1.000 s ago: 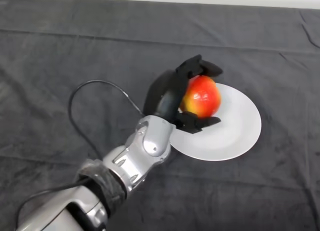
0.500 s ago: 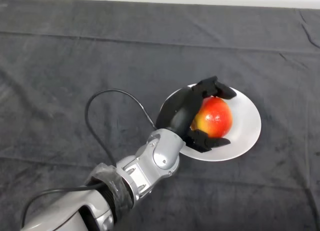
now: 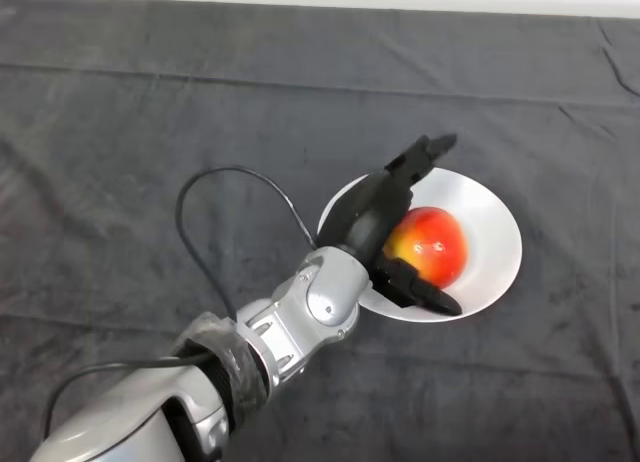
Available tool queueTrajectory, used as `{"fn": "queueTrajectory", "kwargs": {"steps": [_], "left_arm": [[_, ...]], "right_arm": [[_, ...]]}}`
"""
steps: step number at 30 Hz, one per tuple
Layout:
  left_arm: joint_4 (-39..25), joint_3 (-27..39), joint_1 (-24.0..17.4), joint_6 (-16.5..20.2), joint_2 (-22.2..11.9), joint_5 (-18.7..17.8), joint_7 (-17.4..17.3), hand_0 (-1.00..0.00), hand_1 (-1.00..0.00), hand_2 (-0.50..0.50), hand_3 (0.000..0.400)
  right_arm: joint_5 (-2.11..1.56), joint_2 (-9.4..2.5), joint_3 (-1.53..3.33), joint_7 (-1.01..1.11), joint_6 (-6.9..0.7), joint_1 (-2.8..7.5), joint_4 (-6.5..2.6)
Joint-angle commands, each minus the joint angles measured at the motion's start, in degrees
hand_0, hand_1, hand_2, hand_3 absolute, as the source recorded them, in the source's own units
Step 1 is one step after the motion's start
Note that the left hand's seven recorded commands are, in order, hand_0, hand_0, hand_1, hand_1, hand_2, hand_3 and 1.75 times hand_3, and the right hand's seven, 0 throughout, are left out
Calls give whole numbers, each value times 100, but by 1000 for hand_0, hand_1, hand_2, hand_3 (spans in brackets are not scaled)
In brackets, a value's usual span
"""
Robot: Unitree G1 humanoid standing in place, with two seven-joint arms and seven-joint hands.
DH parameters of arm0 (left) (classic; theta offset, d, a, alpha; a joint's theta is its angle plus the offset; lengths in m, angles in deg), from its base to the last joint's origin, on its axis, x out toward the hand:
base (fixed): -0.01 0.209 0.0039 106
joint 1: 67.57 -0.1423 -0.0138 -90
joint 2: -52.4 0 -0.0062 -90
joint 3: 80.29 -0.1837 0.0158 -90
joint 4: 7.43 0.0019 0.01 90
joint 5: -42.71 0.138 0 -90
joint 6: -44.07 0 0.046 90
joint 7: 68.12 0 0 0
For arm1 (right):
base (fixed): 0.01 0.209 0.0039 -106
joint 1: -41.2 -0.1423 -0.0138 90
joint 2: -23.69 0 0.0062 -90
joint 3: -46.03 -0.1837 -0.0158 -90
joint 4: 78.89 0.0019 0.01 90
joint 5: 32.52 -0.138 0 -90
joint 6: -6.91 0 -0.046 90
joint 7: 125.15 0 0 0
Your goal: Move the apple to the plate
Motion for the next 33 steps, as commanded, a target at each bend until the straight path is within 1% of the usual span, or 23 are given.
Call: {"fn": "queueTrajectory", "kwargs": {"steps": [1, 8, 13, 16, 22, 26, 33], "left_arm": [[-361, 330, -33, -92, -398, 48, 159, 0, 0, 0, 0], [-1292, 1179, -661, -374, -1213, -2, 391, 0, 0, 0, 0], [-1789, 1929, -1201, -601, -1754, -154, 522, 0, 0, 0, 0], [-2026, 2351, -1523, -691, -1968, -236, 637, 0, 0, 0, 0], [-2331, 3129, -2097, -827, -2248, -366, 828, 0, 0, 0, 0], [-2424, 3668, -2496, -974, -2469, -520, 820, 0, 0, 0, 0], [-2525, 4706, -3252, -1207, -2867, -918, 694, 0, 0, 0, 0]], "right_arm": [[-110, 83, -87, 21, 28, -150, 15], [-107, 77, -83, 17, 28, -146, 28], [-104, 71, -79, 11, 27, -142, 42], [-102, 67, -76, 7, 26, -139, 51], [-99, 60, -71, -2, 25, -134, 68], [-97, 55, -68, -7, 23, -131, 79], [-95, 49, -64, -16, 21, -126, 95]]}}
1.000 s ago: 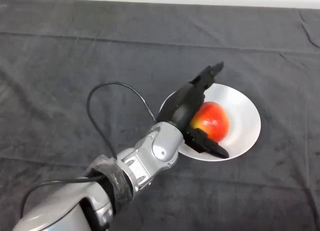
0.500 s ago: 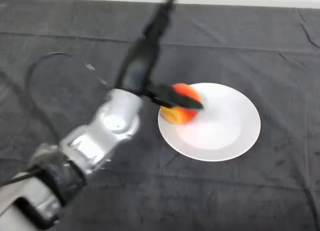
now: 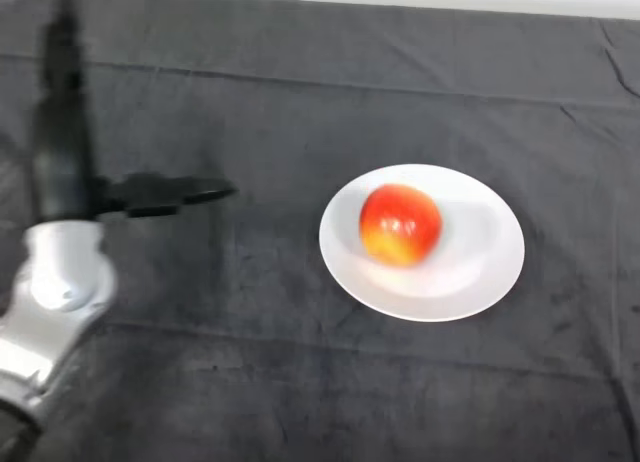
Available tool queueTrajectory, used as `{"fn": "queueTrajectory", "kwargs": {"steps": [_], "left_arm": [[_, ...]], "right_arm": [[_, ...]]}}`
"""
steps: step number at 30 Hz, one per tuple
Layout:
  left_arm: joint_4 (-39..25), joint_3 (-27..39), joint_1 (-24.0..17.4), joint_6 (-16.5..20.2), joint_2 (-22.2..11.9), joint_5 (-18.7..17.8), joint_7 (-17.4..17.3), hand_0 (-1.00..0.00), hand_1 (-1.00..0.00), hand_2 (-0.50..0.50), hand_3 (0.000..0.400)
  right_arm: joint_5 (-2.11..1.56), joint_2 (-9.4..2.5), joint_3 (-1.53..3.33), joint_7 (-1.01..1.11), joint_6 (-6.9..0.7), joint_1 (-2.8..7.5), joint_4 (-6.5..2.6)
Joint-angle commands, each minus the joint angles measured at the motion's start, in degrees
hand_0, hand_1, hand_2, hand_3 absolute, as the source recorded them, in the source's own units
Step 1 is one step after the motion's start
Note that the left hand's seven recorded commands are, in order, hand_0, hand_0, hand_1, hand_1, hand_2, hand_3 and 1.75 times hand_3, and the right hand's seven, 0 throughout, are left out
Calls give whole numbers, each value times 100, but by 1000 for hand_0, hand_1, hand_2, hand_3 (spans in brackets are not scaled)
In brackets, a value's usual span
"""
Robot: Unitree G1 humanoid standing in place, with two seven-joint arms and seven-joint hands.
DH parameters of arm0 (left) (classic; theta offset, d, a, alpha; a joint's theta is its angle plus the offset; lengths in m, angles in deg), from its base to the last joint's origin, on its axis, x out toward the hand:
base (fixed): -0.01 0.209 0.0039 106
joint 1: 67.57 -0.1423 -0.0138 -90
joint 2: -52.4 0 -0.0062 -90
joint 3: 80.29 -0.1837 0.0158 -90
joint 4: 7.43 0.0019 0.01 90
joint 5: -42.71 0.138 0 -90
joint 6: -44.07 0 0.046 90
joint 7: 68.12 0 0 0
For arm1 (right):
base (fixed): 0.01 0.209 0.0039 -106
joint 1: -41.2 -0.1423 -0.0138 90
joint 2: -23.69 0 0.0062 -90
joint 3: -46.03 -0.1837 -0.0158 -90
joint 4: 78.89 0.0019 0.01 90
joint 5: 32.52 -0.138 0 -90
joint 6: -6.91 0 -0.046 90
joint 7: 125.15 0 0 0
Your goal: Move the apple to the plate
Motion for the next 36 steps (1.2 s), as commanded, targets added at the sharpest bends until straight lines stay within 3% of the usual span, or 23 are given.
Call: {"fn": "queueTrajectory", "kwargs": {"steps": [1, 10, 20, 36], "left_arm": [[-332, 351, -358, -205, -468, -109, -56, 0, 0, 0, 0], [-117, 1503, -1181, -604, -538, -411, -153, 0, 0, 0, 0], [153, 2405, -1649, -826, -419, -556, -244, 0, 0, 0, 0], [-530, 3318, -2147, -711, -152, -433, 7, 0, 0, 0, 0]], "right_arm": [[-95, 48, -69, -19, 21, -124, 97], [-94, 44, -66, -26, 18, -120, 109], [-95, 43, -66, -30, 17, -119, 113], [-98, 42, -67, -33, 15, -119, 114]]}}
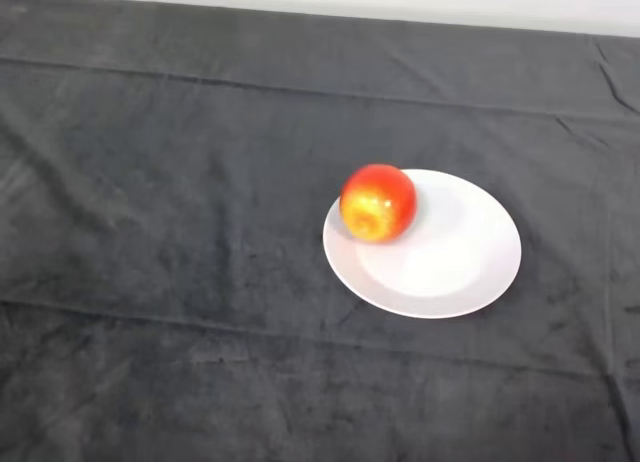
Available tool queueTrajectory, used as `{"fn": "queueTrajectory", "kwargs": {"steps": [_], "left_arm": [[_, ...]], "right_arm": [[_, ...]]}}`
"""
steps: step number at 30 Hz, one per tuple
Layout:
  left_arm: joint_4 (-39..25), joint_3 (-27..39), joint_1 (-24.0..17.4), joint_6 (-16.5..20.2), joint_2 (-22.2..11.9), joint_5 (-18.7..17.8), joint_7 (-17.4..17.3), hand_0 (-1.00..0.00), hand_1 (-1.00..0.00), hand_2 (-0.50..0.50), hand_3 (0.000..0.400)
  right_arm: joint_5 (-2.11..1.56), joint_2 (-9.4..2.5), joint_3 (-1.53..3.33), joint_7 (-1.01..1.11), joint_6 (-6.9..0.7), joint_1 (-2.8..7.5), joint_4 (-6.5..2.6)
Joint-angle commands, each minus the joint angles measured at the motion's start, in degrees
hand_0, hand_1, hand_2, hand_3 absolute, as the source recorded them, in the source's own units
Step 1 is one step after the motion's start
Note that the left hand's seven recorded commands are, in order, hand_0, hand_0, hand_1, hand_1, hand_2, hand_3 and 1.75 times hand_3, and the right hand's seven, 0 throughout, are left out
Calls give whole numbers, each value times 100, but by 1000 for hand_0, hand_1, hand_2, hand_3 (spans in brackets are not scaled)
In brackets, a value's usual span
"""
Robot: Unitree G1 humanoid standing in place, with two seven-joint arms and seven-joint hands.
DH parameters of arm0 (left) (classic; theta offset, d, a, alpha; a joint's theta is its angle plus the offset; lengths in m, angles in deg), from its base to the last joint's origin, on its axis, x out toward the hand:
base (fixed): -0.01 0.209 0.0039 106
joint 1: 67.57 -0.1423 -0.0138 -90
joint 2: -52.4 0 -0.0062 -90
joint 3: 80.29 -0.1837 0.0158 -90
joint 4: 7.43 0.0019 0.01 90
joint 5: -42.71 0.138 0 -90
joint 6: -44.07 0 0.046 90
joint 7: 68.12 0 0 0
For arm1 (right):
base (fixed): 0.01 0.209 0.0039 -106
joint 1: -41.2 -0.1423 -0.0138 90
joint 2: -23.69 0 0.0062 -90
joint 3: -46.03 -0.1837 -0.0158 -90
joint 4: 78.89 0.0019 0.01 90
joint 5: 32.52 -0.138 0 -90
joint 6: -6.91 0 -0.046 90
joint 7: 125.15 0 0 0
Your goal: Move the apple to the plate
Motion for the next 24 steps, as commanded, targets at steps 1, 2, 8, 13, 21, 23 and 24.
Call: {"fn": "queueTrajectory", "kwargs": {"steps": [1, 2, 8, 13, 21, 23, 24], "left_arm": [[-405, 261, -98, -25, -58, 68, 56, 0, 0, 0, 0], [-446, 309, -121, -35, -32, 78, 58, 0, 0, 0, 0], [-552, 550, -176, -95, 86, 128, 2, 0, 0, 0, 0], [-505, 681, -121, -138, 168, 199, -71, 0, 0, 0, 0], [-463, 850, -39, -113, 253, 293, -184, 0, 0, 0, 0], [-445, 880, -14, -110, 282, 323, -212, 0, 0, 0, 0], [-441, 894, -5, -105, 294, 334, -225, 0, 0, 0, 0]], "right_arm": [[-97, 43, -77, -33, 17, -121, 114], [-97, 43, -77, -33, 17, -121, 115], [-98, 42, -76, -33, 16, -120, 115], [-98, 42, -76, -34, 16, -120, 116], [-98, 42, -76, -34, 16, -120, 117], [-98, 41, -75, -35, 16, -120, 118], [-98, 41, -75, -35, 16, -120, 118]]}}
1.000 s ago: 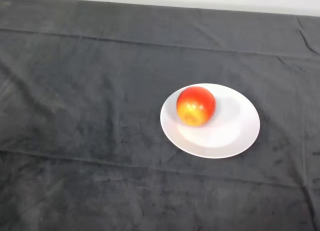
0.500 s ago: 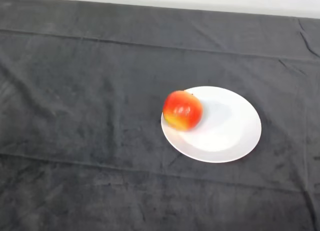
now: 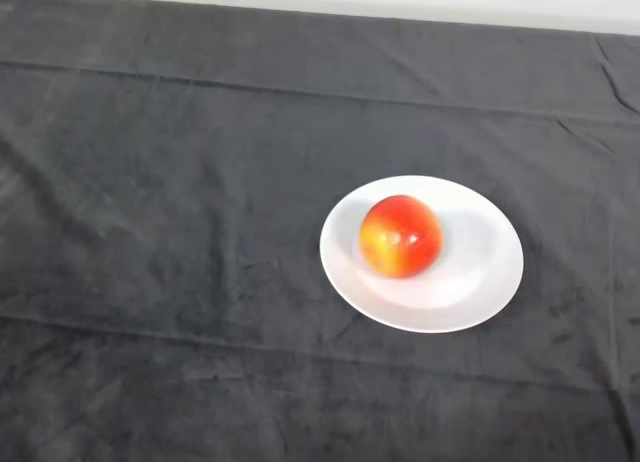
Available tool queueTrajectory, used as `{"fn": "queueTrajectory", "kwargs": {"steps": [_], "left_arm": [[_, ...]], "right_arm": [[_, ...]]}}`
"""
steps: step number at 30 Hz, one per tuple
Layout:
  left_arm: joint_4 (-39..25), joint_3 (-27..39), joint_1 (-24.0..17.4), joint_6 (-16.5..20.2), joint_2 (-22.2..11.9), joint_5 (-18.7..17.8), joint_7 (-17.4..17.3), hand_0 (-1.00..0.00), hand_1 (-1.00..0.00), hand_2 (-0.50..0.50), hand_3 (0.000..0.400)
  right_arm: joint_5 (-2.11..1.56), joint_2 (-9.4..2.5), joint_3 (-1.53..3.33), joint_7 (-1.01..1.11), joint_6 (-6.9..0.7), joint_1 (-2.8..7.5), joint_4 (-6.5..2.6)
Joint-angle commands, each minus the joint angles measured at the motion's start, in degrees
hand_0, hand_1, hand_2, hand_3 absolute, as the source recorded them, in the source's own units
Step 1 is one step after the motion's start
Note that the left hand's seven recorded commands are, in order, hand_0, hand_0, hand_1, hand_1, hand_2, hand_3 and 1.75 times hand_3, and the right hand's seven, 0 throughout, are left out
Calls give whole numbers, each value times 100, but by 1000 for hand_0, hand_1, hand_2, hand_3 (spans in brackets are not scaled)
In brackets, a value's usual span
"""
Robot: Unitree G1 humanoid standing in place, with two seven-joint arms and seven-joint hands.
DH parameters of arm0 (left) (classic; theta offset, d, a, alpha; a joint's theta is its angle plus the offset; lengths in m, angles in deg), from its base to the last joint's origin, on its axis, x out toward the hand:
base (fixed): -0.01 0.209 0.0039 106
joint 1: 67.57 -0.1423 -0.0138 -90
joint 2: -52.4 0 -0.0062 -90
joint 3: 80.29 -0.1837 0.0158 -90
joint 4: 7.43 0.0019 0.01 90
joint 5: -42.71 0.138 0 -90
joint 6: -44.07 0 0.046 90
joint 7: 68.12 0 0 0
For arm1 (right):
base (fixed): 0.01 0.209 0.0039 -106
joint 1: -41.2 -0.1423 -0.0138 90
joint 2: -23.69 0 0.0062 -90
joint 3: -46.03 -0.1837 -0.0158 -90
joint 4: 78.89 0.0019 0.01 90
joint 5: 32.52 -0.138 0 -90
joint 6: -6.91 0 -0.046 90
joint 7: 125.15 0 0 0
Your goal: Move the apple to the plate
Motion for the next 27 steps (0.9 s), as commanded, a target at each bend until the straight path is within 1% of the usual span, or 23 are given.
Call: {"fn": "queueTrajectory", "kwargs": {"steps": [1, 13, 27], "left_arm": [[-130, 329, 28, -88, 108, 131, -76, 0, 0, 0, 0], [9, 469, 170, -47, 222, 275, -259, 0, 0, 0, 0], [14, 617, 239, 60, 320, 422, -397, 0, 0, 0, 0]], "right_arm": [[-99, 41, -76, -35, 16, -119, 118], [-99, 40, -74, -37, 16, -118, 121], [-99, 38, -73, -39, 15, -117, 126]]}}
